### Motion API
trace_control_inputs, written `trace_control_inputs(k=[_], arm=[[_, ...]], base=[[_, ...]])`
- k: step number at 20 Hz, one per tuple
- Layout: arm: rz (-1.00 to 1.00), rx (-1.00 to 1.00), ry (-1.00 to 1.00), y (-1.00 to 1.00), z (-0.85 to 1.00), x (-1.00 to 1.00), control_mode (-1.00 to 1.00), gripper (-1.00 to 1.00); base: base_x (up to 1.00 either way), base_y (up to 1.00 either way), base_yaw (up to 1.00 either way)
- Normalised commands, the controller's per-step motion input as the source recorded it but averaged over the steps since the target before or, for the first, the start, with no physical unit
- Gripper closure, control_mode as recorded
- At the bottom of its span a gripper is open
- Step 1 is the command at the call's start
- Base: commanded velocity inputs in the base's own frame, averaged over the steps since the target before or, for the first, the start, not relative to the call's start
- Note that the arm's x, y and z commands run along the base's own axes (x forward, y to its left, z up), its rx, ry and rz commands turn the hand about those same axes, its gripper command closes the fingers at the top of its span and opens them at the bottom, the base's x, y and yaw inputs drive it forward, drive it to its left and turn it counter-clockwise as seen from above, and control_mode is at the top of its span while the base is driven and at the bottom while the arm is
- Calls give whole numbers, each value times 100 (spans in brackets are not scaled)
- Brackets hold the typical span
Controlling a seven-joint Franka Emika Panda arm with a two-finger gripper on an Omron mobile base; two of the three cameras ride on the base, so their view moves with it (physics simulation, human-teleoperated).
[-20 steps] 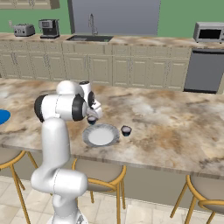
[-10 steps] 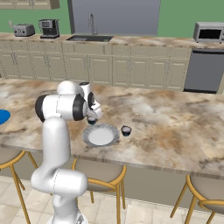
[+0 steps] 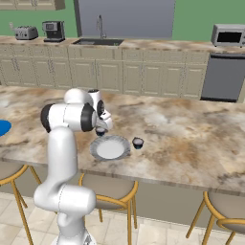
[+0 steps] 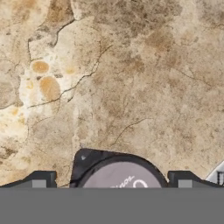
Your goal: Place two yogurt containers on each plate.
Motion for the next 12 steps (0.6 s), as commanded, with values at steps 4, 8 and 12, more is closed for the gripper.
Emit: trace_control_inputs(k=[4,8,12], arm=[[0,0,8,0,-19,0,-100,-100],[0,0,3,0,-13,-9,-100,-100],[0,0,0,1,-6,-11,-100,-100]], base=[[0,0,0],[0,0,0],[0,0,0]])
